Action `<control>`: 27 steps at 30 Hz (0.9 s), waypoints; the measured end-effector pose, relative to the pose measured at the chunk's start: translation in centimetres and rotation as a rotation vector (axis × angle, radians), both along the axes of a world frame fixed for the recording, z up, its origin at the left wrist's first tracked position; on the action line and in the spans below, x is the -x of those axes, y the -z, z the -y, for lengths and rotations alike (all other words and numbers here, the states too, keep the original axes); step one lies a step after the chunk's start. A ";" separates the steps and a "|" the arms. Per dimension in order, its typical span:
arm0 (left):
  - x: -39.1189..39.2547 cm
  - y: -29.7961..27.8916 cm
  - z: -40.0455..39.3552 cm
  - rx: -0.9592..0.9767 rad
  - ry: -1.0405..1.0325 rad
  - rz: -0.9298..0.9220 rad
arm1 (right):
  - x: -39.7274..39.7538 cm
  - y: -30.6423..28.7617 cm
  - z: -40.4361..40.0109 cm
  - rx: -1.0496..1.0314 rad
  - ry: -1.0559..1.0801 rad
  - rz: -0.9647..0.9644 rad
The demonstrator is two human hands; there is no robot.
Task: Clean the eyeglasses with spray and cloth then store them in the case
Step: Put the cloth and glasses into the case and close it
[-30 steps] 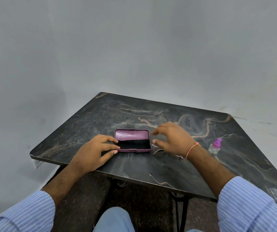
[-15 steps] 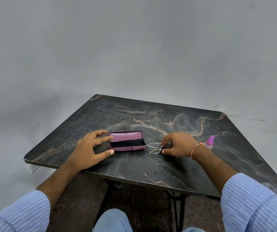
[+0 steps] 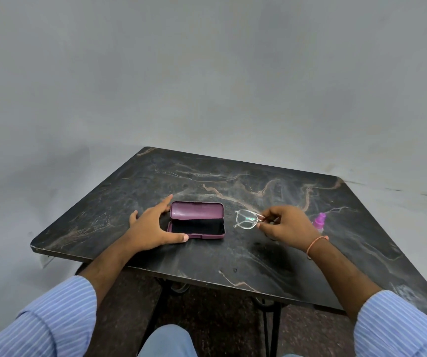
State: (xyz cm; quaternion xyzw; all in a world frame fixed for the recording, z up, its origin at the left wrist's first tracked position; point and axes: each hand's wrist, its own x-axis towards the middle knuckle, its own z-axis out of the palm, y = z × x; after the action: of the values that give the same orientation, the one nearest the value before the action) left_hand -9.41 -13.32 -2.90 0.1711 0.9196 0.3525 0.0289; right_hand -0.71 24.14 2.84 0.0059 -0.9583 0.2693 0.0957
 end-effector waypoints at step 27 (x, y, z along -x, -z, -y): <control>-4.5 0.3 -9.3 0.002 0.180 -0.126 | -3.2 3.5 3.6 -0.309 -0.163 -0.234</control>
State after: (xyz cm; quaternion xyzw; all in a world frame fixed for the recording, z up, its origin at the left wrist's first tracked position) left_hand -4.96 -4.02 -3.18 0.2749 0.9008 0.3361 0.0030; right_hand 2.50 20.49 -0.69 0.1291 -0.9669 0.1233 0.1821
